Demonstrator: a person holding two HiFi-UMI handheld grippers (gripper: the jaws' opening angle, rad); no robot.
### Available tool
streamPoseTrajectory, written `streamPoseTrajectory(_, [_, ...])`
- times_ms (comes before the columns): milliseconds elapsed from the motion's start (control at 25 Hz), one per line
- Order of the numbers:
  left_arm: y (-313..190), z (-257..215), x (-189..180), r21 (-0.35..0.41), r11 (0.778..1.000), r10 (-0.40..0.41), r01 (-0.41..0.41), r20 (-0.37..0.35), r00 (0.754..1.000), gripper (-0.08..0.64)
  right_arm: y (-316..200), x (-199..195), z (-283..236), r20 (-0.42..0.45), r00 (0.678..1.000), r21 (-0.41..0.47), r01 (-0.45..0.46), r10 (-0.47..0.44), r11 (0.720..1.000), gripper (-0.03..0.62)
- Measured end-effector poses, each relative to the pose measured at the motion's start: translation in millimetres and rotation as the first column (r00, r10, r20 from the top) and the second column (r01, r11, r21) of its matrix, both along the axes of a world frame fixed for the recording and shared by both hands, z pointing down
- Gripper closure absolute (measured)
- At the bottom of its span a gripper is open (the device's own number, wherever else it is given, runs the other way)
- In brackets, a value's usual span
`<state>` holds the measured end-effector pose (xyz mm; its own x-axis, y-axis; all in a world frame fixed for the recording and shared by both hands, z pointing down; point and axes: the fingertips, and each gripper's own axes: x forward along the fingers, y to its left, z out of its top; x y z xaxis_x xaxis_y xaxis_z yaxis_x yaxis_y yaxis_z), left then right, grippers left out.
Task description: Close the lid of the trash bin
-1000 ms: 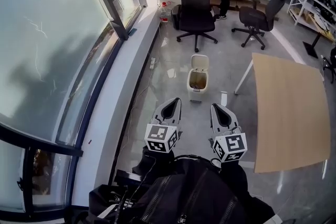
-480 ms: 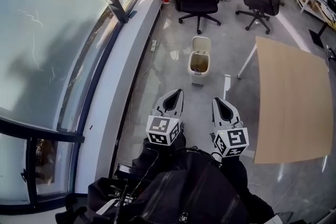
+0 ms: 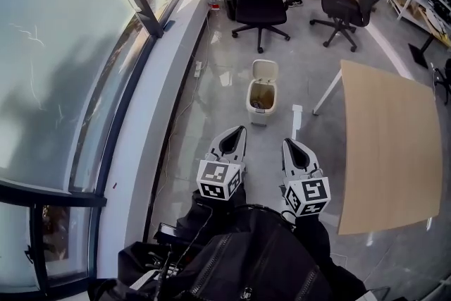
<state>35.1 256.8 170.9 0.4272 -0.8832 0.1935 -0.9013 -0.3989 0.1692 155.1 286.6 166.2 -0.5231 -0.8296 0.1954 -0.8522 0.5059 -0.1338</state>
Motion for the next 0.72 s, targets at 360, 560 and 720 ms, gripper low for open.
streamPoseTrajectory(360, [-109.4, 13.8, -49.5, -0.055, 0.999, 0.001, -0.001, -0.009, 1.000, 0.558, -115.1, -49.9, 4.6, -0.018, 1.000, -0.026, 0.007, -0.008, 1.000, 0.588])
streamPoseTrajectory(560, [-168.5, 20.3, -71.8, -0.071, 0.997, 0.038, -0.039, -0.019, 0.999, 0.558, -176.6, -78.4, 8.5, -0.029, 1.000, -0.037, -0.007, 0.006, 0.999, 0.588])
streamPoseTrajectory(720, [-203.9, 30.4, -86.0, -0.095, 0.993, 0.073, -0.075, -0.033, 0.997, 0.558, -210.1, -98.1, 11.2, -0.047, 0.999, -0.043, -0.025, 0.022, 0.999, 0.588])
